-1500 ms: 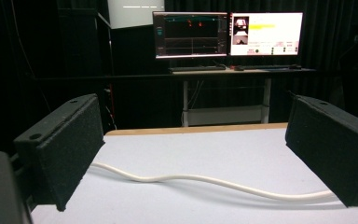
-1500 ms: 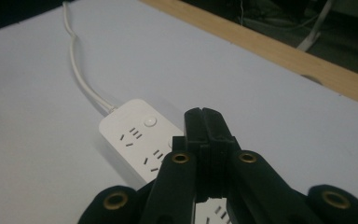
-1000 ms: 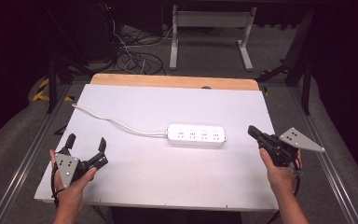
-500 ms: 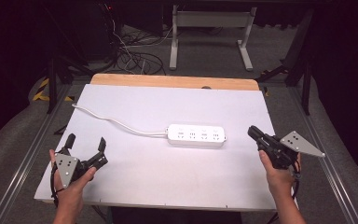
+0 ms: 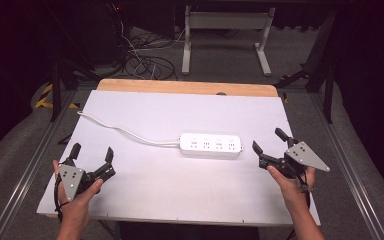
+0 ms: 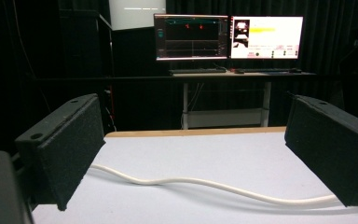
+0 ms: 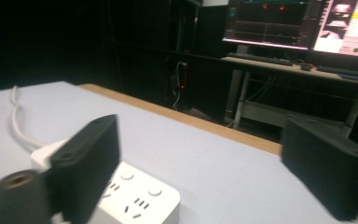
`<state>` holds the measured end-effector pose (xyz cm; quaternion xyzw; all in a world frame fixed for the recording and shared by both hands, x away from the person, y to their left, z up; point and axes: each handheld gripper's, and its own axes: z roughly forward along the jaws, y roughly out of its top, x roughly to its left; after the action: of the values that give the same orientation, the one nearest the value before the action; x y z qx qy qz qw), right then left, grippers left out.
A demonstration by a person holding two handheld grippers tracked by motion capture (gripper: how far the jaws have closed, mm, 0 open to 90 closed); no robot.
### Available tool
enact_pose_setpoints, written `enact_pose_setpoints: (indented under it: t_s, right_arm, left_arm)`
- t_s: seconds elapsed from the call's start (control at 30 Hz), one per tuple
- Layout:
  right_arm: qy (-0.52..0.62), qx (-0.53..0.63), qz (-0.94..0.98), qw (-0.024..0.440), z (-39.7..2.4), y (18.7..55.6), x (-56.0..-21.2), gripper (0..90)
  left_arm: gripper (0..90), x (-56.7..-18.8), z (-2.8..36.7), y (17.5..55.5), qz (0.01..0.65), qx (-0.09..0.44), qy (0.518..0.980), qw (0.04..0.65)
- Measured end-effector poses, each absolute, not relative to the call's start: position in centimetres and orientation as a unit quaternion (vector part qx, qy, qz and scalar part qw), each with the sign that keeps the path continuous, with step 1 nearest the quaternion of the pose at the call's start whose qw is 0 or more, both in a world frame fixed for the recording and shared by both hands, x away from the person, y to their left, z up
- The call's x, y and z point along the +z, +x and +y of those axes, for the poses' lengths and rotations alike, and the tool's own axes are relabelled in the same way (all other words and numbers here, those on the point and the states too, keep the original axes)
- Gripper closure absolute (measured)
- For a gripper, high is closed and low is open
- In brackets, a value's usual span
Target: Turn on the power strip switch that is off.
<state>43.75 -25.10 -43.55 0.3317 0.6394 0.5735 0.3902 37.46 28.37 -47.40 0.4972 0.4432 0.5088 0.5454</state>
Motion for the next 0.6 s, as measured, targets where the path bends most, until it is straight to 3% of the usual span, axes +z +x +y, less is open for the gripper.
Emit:
enact_pose_setpoints:
  t_s: [0.1, 0.6]
  right_arm:
    - [0.345, 0.595, 0.604, 0.402, -25.24, 43.73, -43.65, 2.6]
    - [0.344, 0.608, 0.592, 0.402, -25.97, 43.84, -43.86, 2.5]
  left_arm:
    - [5.1, -47.41, 28.37, 37.47, 0.443, 0.509, 0.498, 0.545]
    - [5.2, -47.44, 28.47, 37.24, 0.444, 0.510, 0.498, 0.542]
